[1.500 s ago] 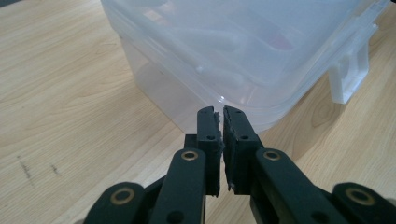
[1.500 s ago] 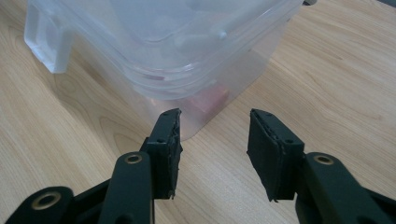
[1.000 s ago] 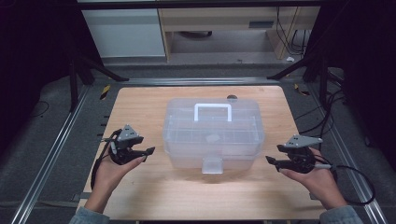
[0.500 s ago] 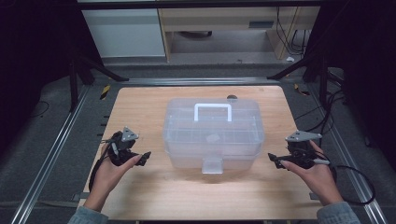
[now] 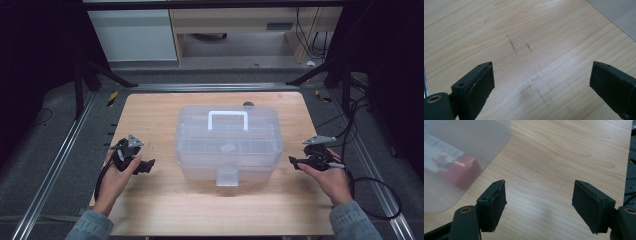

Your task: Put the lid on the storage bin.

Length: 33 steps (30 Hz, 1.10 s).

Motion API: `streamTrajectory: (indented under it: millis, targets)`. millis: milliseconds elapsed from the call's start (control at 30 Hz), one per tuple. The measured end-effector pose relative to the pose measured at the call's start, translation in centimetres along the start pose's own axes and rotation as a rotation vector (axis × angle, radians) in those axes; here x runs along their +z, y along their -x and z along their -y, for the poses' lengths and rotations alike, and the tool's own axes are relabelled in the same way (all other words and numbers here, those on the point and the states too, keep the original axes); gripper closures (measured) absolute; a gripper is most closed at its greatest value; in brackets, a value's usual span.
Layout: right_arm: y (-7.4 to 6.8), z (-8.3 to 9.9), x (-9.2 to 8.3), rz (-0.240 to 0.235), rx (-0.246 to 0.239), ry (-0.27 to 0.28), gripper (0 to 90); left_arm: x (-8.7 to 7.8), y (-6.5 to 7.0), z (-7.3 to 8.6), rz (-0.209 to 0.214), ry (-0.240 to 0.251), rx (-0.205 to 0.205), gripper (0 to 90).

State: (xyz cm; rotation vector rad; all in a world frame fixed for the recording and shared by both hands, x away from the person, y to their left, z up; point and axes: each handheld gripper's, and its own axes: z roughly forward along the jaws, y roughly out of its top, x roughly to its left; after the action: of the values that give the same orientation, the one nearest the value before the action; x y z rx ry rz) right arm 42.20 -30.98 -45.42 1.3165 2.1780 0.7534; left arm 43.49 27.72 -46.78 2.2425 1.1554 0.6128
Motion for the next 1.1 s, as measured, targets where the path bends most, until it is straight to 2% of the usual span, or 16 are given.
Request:
streamTrajectory:
  millis: [100,233,300,367,567,600,733,833,1000,1100]
  targets:
    - [0.3,-0.3,1.0,-0.002,0.008,-0.005,28.8,0.9,-0.6,-0.2,-0.013,-0.003,-0.009,5.2]
    - [1.0,-0.7,2.4,0.007,0.008,-0.021,29.3,2.2,-1.2,-0.6,0.005,0.012,-0.037,5.2]
    - [1.6,-1.0,3.1,0.013,0.039,-0.01,29.2,2.8,-1.4,-0.9,0.012,0.027,-0.053,5.2]
    - [2.2,-1.4,3.7,0.023,0.06,0.009,27.8,3.5,-1.7,-1.1,0.029,0.048,-0.087,5.5]
    - [3.4,-2.0,5.3,0.044,0.099,0.032,22.8,5.2,-2.1,-1.4,0.021,0.05,-0.097,5.5]
    - [3.8,-2.1,5.9,0.051,0.123,0.036,20.2,5.6,-2.1,-1.4,0.03,0.052,-0.11,5.4]
    - [4.1,-1.9,6.6,0.043,0.16,0.052,17.6,6.5,-2.1,-1.2,0.035,0.044,-0.119,5.3]
    - [4.0,-1.7,7.2,0.047,0.173,0.047,16.6,6.9,-2.1,-1.1,0.049,0.065,-0.147,5.4]
    - [3.7,-1.5,8.0,0.06,0.176,0.034,15.2,7.1,-2.2,-0.9,0.044,0.073,-0.155,5.5]
    - [3.7,-1.5,8.2,0.06,0.187,0.046,14.1,7.3,-2.2,-0.7,0.047,0.083,-0.169,5.2]
